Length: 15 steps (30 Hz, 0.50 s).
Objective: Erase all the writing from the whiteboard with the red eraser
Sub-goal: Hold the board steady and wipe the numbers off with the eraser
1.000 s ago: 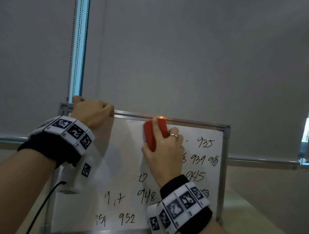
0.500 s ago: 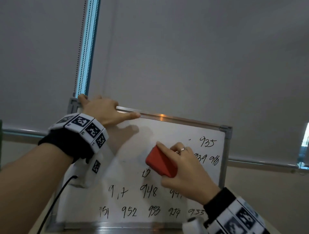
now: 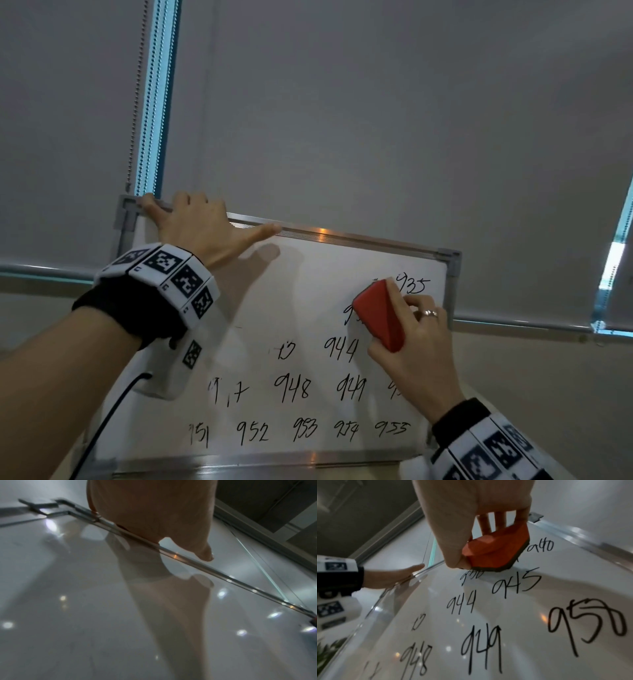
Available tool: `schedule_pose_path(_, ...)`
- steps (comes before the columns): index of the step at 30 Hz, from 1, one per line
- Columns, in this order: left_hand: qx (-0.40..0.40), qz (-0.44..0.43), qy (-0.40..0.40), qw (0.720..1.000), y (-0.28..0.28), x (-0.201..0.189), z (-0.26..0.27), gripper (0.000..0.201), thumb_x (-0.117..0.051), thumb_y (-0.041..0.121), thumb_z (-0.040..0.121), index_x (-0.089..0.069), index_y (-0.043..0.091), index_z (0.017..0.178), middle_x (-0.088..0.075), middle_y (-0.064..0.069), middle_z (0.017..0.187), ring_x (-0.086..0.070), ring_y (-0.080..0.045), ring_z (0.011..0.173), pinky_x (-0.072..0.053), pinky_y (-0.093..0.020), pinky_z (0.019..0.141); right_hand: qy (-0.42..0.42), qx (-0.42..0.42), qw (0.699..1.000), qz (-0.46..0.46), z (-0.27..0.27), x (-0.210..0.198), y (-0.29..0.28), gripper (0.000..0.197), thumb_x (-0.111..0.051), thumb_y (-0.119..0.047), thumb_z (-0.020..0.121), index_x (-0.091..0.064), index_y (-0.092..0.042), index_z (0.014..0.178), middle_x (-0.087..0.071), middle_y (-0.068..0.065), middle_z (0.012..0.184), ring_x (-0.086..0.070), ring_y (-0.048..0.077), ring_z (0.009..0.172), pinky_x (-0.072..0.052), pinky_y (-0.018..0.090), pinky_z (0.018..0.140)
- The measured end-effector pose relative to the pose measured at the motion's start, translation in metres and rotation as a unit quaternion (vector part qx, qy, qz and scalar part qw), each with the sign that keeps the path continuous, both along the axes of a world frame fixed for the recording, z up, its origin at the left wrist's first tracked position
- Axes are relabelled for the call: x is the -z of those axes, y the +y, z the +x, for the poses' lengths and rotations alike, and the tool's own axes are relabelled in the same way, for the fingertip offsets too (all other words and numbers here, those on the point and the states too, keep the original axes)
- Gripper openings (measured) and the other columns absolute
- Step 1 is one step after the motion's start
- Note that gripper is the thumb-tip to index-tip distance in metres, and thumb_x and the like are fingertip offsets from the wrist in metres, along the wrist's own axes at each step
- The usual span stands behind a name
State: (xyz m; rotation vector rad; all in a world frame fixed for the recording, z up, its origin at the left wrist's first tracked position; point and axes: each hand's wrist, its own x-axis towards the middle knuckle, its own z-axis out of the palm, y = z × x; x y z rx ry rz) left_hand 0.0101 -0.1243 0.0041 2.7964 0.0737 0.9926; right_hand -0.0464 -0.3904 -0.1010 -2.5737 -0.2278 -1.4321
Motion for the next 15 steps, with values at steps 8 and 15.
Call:
schedule_pose_path(8,0.026,0.021,0.009,0.999,0.006,-0.004,-0.002,0.083,-0.017,0.084,0.053,-0.057,0.016,0.079,-0.056,-0.006,0.091,-0.051,-0.030,0.112,-0.016,-0.054,0.108,0.007,0.039,0.997,-0.070,0.015,-0.021,-0.004,0.070,-0.046,-0.051,0.072,-0.044,-0.023,0.136,-0.058,0.016,0.102,-0.056,0.032,0.085,-0.051,0.041,0.065)
schedule_pose_path(15,0.045,0.002,0.009,0.999,0.007,-0.006,0.002,0.069,-0.020,0.084,0.064,-0.046,0.020,0.058,-0.055,-0.004,0.081,-0.051,-0.030,0.111,-0.016,-0.055,0.107,-0.015,0.053,0.988,-0.143,0.015,-0.001,0.018,0.084,-0.079,-0.047,0.059,-0.045,-0.024,0.132,-0.059,0.012,0.094,-0.055,0.027,0.077,-0.048,0.040,0.058)
